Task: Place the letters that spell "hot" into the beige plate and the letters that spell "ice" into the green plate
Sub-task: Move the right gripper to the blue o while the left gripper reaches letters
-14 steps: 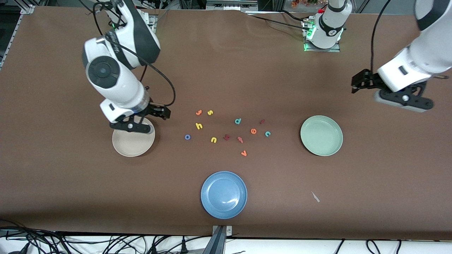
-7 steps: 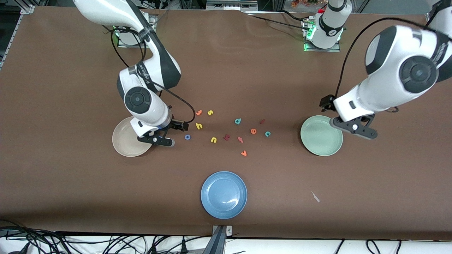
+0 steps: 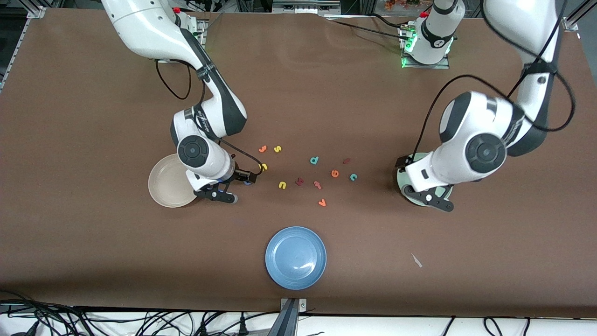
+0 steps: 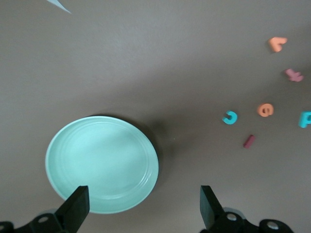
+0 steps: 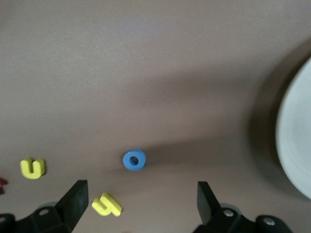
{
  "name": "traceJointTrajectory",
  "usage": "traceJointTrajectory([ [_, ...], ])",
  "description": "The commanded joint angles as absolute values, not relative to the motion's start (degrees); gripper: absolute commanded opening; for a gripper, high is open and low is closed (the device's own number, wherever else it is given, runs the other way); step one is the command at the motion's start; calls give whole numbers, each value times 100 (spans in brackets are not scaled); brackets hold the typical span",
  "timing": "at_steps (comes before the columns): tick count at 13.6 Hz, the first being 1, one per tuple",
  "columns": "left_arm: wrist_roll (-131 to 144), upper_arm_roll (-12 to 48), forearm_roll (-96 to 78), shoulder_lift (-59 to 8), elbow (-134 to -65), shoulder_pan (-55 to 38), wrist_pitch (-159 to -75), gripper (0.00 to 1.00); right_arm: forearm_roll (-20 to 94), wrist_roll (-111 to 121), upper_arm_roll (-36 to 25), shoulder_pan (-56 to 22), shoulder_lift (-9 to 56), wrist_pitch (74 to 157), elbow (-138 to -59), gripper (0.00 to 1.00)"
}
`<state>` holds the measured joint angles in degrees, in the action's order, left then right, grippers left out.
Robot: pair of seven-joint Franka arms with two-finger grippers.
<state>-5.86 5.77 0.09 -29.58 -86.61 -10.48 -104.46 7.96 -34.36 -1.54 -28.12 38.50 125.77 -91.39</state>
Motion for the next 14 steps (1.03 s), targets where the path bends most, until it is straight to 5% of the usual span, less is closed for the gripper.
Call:
traceJointTrajectory([
  [1, -677, 580, 0, -3522, -8429, -1037, -10677, 100, 888, -3410, -176, -2856, 4104, 12805, -9035, 99],
  [14, 2439, 589, -141, -3841, -8270, -1818, -11021, 100, 431, -3402, -193, -3120, 4412, 13201, -9035, 81],
])
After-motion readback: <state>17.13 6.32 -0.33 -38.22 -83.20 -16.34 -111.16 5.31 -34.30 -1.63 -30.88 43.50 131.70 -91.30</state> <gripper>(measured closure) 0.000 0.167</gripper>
